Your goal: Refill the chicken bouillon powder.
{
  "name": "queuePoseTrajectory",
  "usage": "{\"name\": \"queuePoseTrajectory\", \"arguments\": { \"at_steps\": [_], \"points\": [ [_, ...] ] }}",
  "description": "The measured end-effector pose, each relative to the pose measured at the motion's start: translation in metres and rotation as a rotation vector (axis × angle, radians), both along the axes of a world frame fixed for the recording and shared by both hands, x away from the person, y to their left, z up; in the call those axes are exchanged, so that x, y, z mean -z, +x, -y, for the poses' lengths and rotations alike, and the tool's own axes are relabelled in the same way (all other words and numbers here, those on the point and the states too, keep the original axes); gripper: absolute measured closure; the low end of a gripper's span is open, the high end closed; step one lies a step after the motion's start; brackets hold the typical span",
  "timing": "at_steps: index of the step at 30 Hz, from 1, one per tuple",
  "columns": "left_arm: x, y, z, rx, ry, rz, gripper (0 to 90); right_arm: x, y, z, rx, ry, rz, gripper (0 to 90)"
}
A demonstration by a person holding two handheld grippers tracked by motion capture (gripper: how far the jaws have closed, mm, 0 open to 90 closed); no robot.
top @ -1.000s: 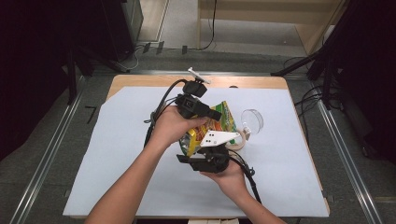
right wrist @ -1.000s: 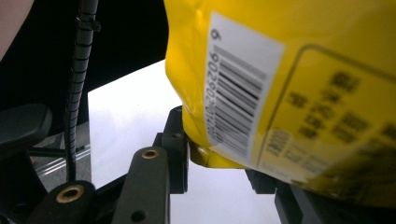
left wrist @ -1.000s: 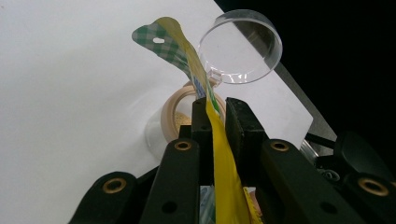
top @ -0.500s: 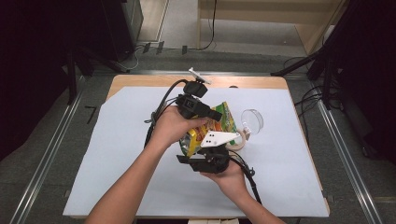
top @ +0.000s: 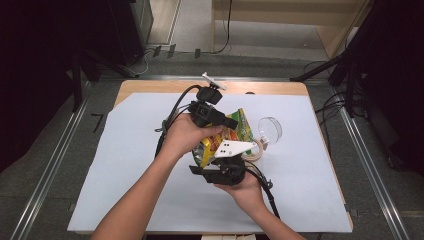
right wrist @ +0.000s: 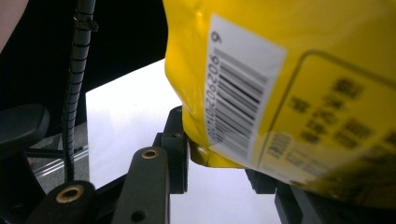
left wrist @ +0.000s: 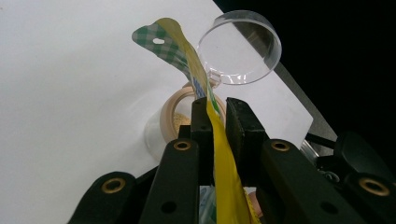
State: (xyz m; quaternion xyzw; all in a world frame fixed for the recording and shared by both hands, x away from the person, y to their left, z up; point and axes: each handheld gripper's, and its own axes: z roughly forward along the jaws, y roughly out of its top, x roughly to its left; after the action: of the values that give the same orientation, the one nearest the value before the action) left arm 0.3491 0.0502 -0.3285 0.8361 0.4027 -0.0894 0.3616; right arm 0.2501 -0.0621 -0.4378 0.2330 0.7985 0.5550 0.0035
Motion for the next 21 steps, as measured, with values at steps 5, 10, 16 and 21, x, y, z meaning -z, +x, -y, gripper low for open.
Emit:
{"name": "queuePoseTrajectory", "arguments": {
  "at_steps": [5,10,16,21],
  "points": [
    [0.0,-0.0001,0.0007,0.0,0.001,0.003,82.3,0.0005,0.0008,0.0002,0.002,0.0,0.003,66.9],
    [0.0002,-0.0001,0.0006,0.0,-0.001,0.002,82.2,0.0005,0.0009,0.0004,0.002,-0.003,0.004,67.0],
    [0.0007,0.0004,0.001,0.001,-0.002,0.003,82.2,0.0008,0.0012,0.0007,0.004,-0.007,0.005,67.0],
    [0.0003,0.0005,0.0004,0.001,-0.001,0.003,82.2,0.0004,0.0008,0.0008,0.004,-0.005,0.001,67.0]
  ]
}}
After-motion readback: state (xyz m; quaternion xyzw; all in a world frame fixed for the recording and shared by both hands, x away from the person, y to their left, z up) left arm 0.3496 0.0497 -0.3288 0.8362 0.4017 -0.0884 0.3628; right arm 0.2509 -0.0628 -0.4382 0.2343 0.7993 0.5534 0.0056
